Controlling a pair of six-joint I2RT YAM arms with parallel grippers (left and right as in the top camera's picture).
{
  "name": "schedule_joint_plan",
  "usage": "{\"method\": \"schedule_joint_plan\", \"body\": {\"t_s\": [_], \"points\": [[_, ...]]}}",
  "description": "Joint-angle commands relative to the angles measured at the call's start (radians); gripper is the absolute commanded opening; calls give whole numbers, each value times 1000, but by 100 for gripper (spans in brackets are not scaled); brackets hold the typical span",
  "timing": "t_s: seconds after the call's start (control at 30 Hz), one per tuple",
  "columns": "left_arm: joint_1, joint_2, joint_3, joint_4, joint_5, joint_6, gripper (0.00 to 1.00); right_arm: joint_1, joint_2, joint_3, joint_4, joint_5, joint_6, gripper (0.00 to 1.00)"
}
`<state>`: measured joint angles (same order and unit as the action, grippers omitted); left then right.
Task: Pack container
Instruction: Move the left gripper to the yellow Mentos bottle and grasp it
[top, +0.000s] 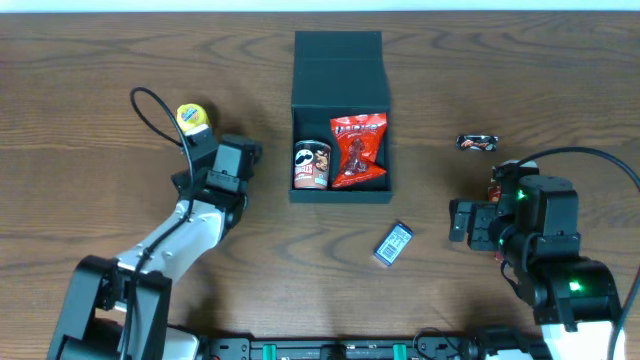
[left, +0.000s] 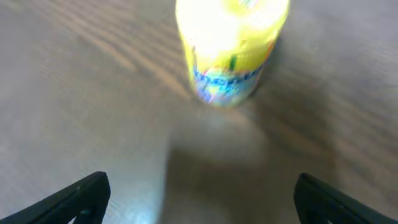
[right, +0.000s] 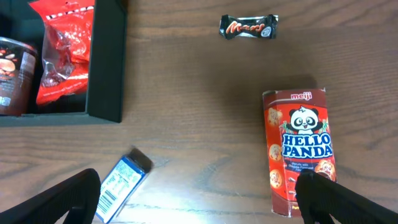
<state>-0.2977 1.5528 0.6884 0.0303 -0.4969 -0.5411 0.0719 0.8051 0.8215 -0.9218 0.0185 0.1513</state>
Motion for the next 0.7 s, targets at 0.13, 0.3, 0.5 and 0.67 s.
{"method": "schedule_joint_plan", "body": {"t_s": [0.13,0.3,0.5,0.67], "points": [[49,61,-1,109,121,101,95,7,0,1,3,3,13,99],[60,114,-1,193,121,153,95,7,0,1,6,3,13,99],[86,185,11,280,122,153,95,7,0,1,17,3,13,99],[112,229,47,322,124,178,95,7,0,1,29,3,13,99]]}}
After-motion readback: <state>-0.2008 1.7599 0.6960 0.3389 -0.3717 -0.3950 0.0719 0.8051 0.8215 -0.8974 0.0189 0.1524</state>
